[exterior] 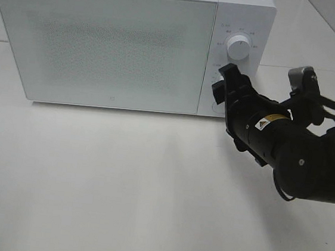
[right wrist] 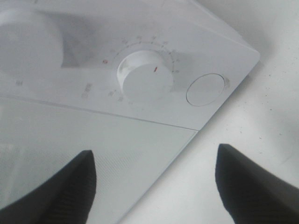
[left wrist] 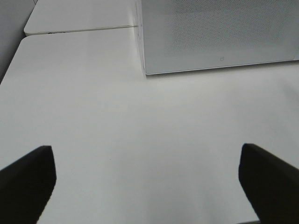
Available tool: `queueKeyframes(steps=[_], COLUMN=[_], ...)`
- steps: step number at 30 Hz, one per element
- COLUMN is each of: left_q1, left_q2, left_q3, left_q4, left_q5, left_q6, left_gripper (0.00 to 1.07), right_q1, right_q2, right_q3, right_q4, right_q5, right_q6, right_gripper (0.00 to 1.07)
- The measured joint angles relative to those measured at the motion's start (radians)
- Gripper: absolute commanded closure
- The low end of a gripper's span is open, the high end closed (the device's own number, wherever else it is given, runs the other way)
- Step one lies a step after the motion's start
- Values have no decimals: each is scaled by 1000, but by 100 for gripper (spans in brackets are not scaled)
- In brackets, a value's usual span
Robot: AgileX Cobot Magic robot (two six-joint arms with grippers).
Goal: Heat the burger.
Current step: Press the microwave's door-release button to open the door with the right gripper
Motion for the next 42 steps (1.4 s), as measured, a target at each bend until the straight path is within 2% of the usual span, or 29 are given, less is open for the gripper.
queueKeyframes(steps=[4, 9, 14, 17, 22, 23, 25, 31, 42], left_q1=[0, 0, 0, 0, 0, 0, 0, 0, 0], left_q2=[0, 0, 0, 0, 0, 0, 0, 0, 0], left_q3=[0, 0, 0, 0, 0, 0, 0, 0, 0], left_q4=[0, 0, 0, 0, 0, 0, 0, 0, 0], left_q5=[0, 0, 0, 0, 0, 0, 0, 0, 0], left_q6=[0, 0, 0, 0, 0, 0, 0, 0, 0], left_gripper=[7, 7, 7, 7, 7, 7, 7, 7, 7], right_q1=[-44, -94, -180, -199, -216, -216, -216, -216, -216], right_q2=[-92, -167, -298, -347, -480, -480, -539, -659, -901], right_q3=[1, 2, 2, 2, 2, 2, 2, 2, 3], right_q4=[-48, -121, -258, -319, -508, -508, -561, -586, -611], right_q5=[167, 304, 533, 609, 852, 852, 980, 1184, 1431], right_q6=[-275, -431, -589, -608, -622, -622, -622, -636, -666], right_gripper=[38, 38, 38, 38, 38, 38, 38, 38, 38])
